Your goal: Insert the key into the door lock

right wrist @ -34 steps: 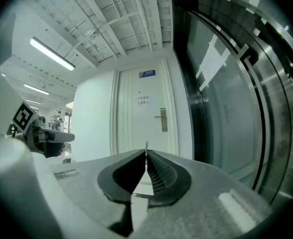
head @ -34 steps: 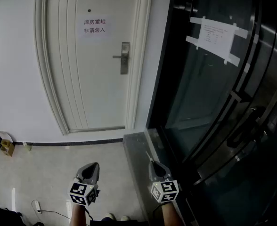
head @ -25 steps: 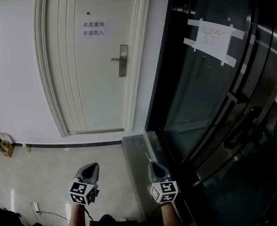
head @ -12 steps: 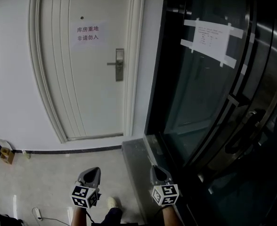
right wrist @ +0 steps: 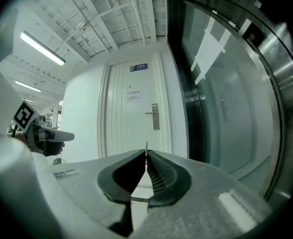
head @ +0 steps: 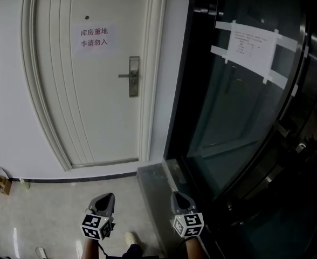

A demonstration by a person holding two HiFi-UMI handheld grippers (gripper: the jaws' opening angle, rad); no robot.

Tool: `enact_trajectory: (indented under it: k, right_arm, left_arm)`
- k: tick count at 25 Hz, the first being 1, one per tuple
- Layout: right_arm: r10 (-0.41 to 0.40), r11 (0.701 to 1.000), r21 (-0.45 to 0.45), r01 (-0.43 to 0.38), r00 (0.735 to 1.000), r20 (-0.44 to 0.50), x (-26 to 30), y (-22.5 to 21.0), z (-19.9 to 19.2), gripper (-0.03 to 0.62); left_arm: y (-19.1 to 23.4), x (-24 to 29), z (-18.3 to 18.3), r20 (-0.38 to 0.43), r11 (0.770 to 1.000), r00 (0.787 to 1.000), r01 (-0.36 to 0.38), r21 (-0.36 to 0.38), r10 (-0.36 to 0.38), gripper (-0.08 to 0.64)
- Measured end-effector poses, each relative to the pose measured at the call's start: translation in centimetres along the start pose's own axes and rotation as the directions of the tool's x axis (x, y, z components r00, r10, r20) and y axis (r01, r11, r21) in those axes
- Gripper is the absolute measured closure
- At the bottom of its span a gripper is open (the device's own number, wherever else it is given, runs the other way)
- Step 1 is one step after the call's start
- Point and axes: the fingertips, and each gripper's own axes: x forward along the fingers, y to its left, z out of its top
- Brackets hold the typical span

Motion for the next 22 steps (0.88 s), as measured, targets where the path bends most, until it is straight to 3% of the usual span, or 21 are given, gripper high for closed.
enact_trajectory:
  k: [12,22]
  right_arm:
    - [-0.018,1.0,-0.01,0.018,1.0,0.007,12.8,-1.3,3.3,0.581]
    - [-0.018,1.0,-0.01,0.018,1.0,0.003,22.1,-1.3,3.5,0.581]
  left_arm:
    - [8.9,9.8,2.8,-0.007,1.0,1.0,0.012,-0.005,-0.012,0.558]
    - [15.4,15.8,4.5,0.009,1.0,1.0,0.012,0.002,-0.012,0.558]
